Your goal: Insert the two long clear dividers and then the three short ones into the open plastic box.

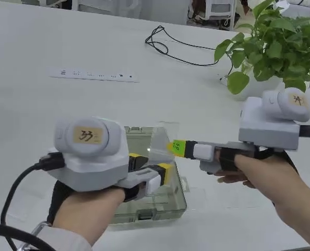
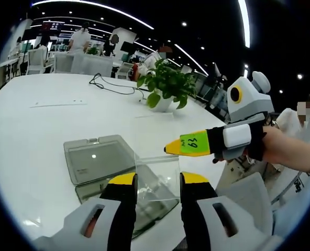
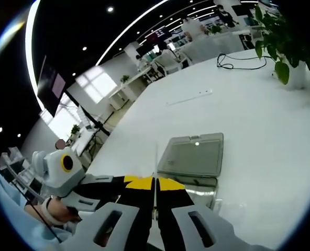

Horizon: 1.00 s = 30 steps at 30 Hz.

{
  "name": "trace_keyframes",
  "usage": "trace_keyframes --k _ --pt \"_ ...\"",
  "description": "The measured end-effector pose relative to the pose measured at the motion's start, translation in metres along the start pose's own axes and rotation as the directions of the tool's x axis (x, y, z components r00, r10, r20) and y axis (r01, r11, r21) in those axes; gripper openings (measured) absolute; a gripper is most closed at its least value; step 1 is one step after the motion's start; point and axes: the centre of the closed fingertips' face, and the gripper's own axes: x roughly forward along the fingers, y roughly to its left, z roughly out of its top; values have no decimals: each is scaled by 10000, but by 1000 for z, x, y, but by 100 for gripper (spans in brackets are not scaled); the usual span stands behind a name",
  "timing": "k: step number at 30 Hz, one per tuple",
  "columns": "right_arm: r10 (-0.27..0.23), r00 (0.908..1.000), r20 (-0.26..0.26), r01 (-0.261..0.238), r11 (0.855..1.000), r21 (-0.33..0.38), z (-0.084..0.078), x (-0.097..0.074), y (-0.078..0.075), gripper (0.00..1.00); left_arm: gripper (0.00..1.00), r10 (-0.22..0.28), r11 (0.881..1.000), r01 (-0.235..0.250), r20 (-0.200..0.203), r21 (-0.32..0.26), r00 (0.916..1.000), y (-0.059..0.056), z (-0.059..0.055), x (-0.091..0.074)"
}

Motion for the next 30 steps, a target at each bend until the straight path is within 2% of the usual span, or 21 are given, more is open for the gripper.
trace_keyframes --k 10,14,16,18,21,23,26,28,30 --pt "10 9994 -354 -18 9998 -215 -2 4 10 2 31 70 9998 -66 219 -170 9997 5 1 -6" --pt "5 9984 -569 -18 9998 -212 -2 5 13 2 31 74 9999 -79 328 136 9994 4 3 -7" --pt "-116 9965 -823 105 9998 -139 -5 5 11 2 33 -21 9973 -9 413 737 9991 5 3 -8" --pt "-221 9946 -1015 211 9997 -105 -6 5 6 2 38 152 9908 -220 516 1337 9986 9 3 -10" --pt "-343 9916 -1249 336 9994 -71 -7 5 2 2 47 -29 9890 -41 469 1480 9989 9 -1 -13" --pt "-427 9892 -1405 432 9991 4 -7 6 1 2 52 -55 9825 -45 529 1864 9986 13 -2 -16" --pt "-601 9806 -1867 624 9980 68 -8 6 -1 2 61 -260 9712 147 446 2380 9987 17 -6 -21" --pt "-674 9750 -2115 717 9973 127 -9 6 -3 2 71 -283 9624 192 297 2709 9992 20 -11 -26" --pt "-773 9684 -2369 816 9966 81 -10 8 -6 2 82 -184 9513 73 331 3082 9993 24 -13 -30"
